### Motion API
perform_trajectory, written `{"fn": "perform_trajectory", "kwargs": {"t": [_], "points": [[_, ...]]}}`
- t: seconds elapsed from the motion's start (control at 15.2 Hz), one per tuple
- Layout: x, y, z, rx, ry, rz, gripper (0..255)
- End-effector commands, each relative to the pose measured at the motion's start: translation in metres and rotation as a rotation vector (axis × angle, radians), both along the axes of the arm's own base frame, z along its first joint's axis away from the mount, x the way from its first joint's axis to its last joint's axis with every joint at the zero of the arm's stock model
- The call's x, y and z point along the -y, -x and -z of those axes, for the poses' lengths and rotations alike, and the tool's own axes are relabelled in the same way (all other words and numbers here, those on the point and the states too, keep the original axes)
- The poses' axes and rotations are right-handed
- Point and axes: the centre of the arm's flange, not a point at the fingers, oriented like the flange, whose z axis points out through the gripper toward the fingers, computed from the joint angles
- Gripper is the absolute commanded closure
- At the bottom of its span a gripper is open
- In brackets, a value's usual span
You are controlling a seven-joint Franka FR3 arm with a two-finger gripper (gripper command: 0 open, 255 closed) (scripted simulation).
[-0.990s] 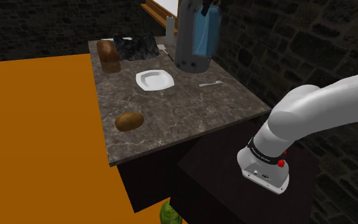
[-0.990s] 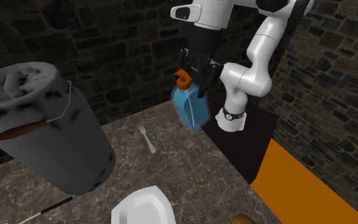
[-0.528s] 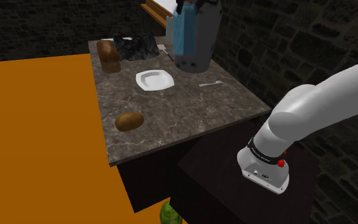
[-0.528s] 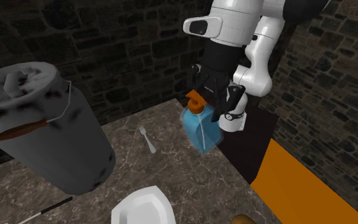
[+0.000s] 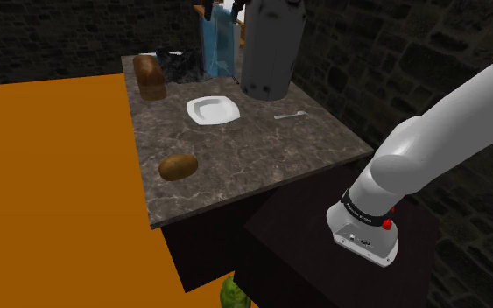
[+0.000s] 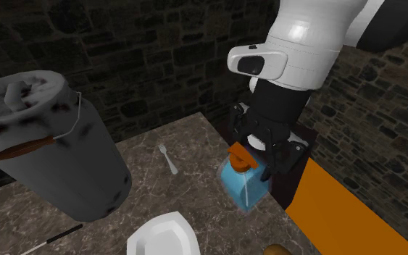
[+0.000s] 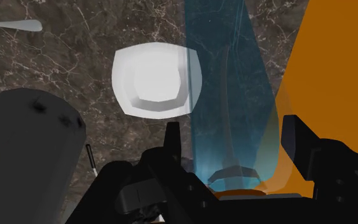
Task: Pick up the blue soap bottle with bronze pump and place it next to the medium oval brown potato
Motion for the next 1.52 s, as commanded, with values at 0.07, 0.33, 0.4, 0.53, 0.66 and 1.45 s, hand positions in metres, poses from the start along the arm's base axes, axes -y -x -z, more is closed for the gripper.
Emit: {"fn": "perform_trajectory", "kwargs": {"t": [0.07,0.33,0.4,0.53,0.66,1.45], "points": [[-0.002,-0.002,0.014,0.001,-0.001,0.001,255],[-0.002,-0.002,0.035,0.001,-0.001,0.001,255],[-0.002,-0.002,0.041,0.001,-0.001,0.001,255],[-0.002,-0.002,0.051,0.001,-0.001,0.001,255],[-0.002,-0.002,0.062,0.001,-0.001,0.001,255],[-0.002,-0.002,0.125,0.001,-0.001,0.001,255]]}}
